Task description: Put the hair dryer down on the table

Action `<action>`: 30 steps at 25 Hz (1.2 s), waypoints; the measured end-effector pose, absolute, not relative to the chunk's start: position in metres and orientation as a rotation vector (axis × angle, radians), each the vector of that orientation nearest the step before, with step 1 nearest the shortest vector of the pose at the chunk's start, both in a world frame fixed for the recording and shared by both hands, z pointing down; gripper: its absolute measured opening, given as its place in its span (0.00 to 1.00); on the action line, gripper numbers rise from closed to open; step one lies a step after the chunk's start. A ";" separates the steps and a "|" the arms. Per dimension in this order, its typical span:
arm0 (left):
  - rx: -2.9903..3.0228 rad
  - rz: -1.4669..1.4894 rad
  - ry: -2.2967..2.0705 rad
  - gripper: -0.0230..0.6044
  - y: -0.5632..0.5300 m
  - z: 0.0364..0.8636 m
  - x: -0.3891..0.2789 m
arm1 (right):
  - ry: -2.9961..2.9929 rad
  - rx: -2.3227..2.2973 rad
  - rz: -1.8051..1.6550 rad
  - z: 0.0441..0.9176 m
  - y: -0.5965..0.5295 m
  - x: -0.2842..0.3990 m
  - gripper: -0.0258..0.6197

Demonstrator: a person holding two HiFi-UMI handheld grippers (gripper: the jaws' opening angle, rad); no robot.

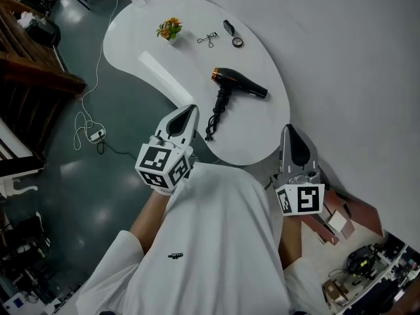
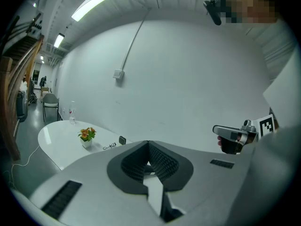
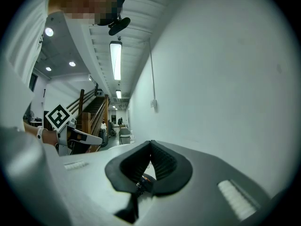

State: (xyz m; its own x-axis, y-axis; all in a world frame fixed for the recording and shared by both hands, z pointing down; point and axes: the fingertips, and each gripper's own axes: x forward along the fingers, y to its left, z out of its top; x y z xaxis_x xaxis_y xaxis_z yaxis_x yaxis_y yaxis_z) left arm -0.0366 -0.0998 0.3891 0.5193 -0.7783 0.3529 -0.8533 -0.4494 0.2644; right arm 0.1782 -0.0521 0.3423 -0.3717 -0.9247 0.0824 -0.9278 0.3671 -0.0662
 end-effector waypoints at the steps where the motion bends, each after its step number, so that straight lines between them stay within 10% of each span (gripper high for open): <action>1: 2.356 0.252 -1.338 0.05 -0.100 0.389 -0.035 | -2.570 1.745 0.154 0.342 -0.053 0.179 0.06; 30: 2.373 0.259 -1.261 0.05 -0.104 0.390 -0.018 | -2.548 1.737 0.156 0.348 -0.063 0.182 0.06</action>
